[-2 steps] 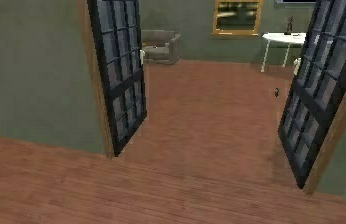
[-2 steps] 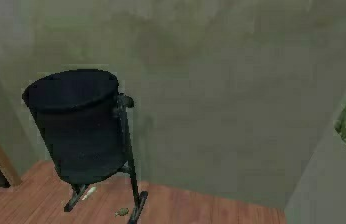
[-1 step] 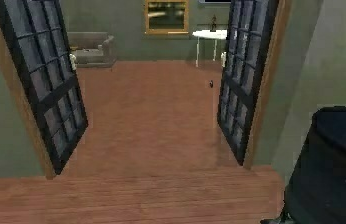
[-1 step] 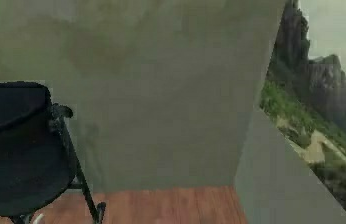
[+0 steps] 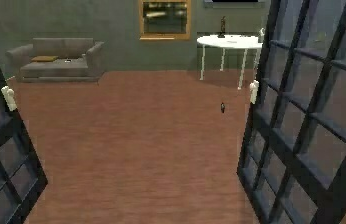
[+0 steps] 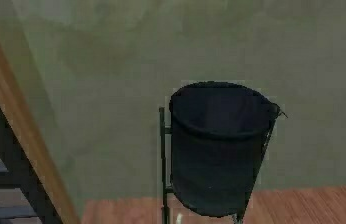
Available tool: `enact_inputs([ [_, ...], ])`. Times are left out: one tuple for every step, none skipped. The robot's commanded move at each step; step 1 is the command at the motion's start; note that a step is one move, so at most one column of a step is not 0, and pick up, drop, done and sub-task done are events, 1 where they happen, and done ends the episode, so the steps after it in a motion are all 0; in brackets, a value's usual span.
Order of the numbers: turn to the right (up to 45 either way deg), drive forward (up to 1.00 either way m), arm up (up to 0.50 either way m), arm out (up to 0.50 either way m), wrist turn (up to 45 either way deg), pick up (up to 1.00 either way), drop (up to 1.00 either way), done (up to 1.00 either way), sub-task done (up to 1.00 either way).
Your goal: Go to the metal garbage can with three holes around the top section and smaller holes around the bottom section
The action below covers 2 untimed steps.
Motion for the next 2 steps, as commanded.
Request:
enact_inputs([
  [0.0, 1.0, 0.0, 0.0, 0.0, 0.0, 0.0, 0.0, 0.0],
  [3.0, 0.0, 0.0, 0.0, 0.0, 0.0, 0.0, 0.0, 0.0],
])
